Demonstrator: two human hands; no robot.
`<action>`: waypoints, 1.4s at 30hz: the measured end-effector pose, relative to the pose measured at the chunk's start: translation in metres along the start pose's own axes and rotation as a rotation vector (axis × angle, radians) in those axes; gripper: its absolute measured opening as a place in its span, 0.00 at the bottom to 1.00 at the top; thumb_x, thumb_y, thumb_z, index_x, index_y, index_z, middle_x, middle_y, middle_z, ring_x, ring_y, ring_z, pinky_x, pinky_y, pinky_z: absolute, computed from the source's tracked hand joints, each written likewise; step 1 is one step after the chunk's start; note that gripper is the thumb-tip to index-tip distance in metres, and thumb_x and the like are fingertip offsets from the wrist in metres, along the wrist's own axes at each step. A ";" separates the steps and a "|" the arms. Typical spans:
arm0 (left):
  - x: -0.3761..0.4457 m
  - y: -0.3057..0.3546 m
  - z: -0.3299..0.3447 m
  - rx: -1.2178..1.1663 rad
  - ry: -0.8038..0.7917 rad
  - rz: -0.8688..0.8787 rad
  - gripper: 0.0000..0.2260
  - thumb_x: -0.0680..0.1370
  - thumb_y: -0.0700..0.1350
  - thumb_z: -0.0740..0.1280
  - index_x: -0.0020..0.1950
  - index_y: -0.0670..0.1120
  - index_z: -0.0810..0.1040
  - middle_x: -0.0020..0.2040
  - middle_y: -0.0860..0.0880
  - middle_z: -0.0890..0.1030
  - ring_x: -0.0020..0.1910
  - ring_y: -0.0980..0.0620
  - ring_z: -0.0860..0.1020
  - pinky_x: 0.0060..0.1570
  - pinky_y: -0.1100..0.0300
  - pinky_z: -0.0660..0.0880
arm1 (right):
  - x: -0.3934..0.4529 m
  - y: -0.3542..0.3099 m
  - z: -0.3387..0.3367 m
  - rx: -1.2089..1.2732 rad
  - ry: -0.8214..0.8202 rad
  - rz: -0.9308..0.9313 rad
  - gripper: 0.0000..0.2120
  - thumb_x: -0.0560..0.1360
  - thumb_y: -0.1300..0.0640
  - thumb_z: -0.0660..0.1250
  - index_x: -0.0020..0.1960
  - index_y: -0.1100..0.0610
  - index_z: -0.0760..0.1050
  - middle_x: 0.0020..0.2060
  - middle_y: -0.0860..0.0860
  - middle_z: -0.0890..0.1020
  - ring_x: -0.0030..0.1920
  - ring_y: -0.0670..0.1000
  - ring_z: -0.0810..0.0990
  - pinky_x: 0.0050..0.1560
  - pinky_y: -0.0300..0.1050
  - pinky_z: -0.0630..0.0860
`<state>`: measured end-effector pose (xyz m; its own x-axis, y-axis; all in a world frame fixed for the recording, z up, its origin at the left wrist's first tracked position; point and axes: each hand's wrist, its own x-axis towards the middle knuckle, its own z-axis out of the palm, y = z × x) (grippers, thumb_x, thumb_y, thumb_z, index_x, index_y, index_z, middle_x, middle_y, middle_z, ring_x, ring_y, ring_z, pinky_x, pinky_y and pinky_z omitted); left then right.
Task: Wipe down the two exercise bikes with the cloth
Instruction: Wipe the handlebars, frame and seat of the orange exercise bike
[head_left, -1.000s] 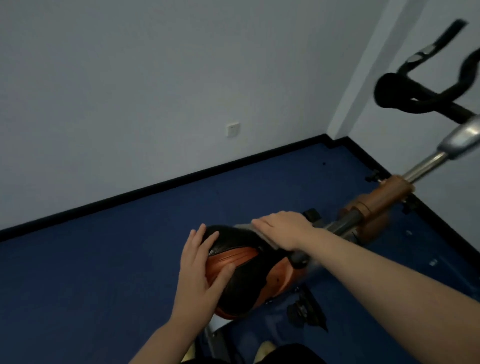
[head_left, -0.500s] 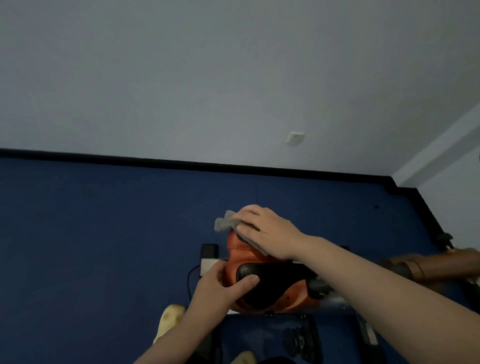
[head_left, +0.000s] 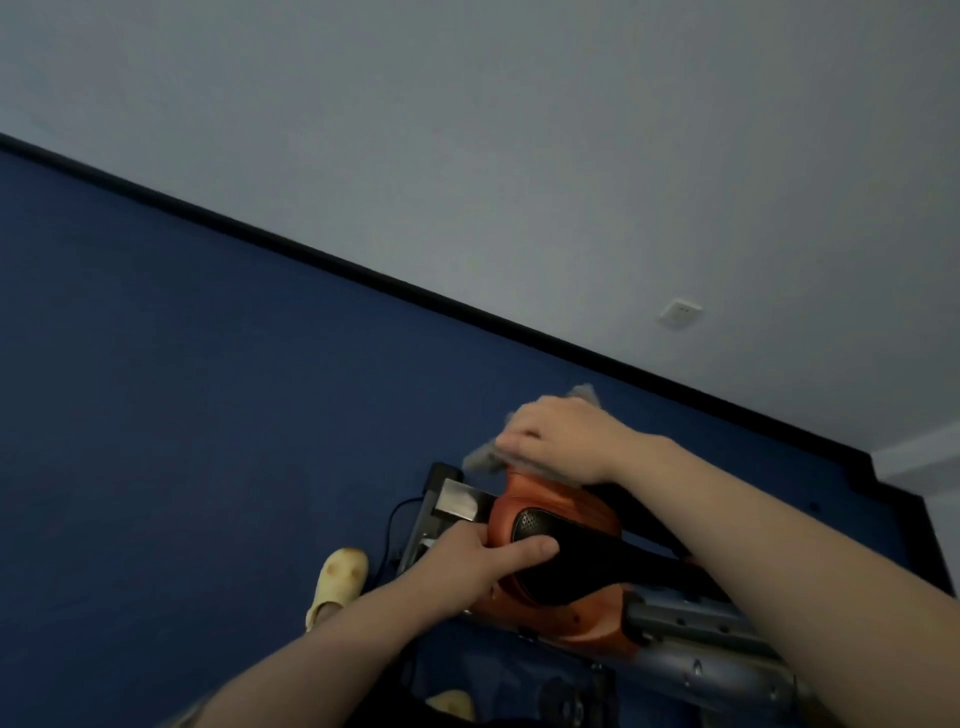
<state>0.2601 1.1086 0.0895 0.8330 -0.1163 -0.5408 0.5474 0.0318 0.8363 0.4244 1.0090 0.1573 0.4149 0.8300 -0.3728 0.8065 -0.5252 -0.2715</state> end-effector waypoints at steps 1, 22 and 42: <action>-0.001 0.001 0.000 -0.003 -0.002 -0.006 0.20 0.66 0.66 0.75 0.41 0.49 0.83 0.30 0.55 0.81 0.28 0.61 0.78 0.29 0.69 0.71 | 0.002 0.002 0.000 0.030 -0.002 0.097 0.20 0.81 0.40 0.52 0.52 0.46 0.81 0.53 0.44 0.81 0.56 0.49 0.77 0.57 0.53 0.71; 0.006 0.010 -0.008 0.046 -0.113 0.016 0.11 0.72 0.54 0.74 0.34 0.52 0.79 0.24 0.58 0.78 0.25 0.65 0.76 0.28 0.73 0.69 | -0.013 -0.008 0.031 0.174 0.293 0.383 0.17 0.81 0.43 0.51 0.51 0.46 0.78 0.54 0.46 0.78 0.57 0.52 0.74 0.54 0.52 0.72; 0.015 0.029 -0.024 0.795 0.061 0.454 0.53 0.61 0.74 0.69 0.74 0.70 0.36 0.73 0.71 0.32 0.76 0.64 0.38 0.76 0.45 0.52 | -0.060 -0.011 0.064 0.283 0.458 0.699 0.22 0.81 0.40 0.40 0.68 0.42 0.63 0.55 0.45 0.76 0.50 0.50 0.78 0.45 0.48 0.72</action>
<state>0.2908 1.1313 0.1038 0.9699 -0.2060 -0.1302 -0.0307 -0.6331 0.7735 0.3636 0.9531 0.1255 0.9514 0.2632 -0.1599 0.1957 -0.9175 -0.3463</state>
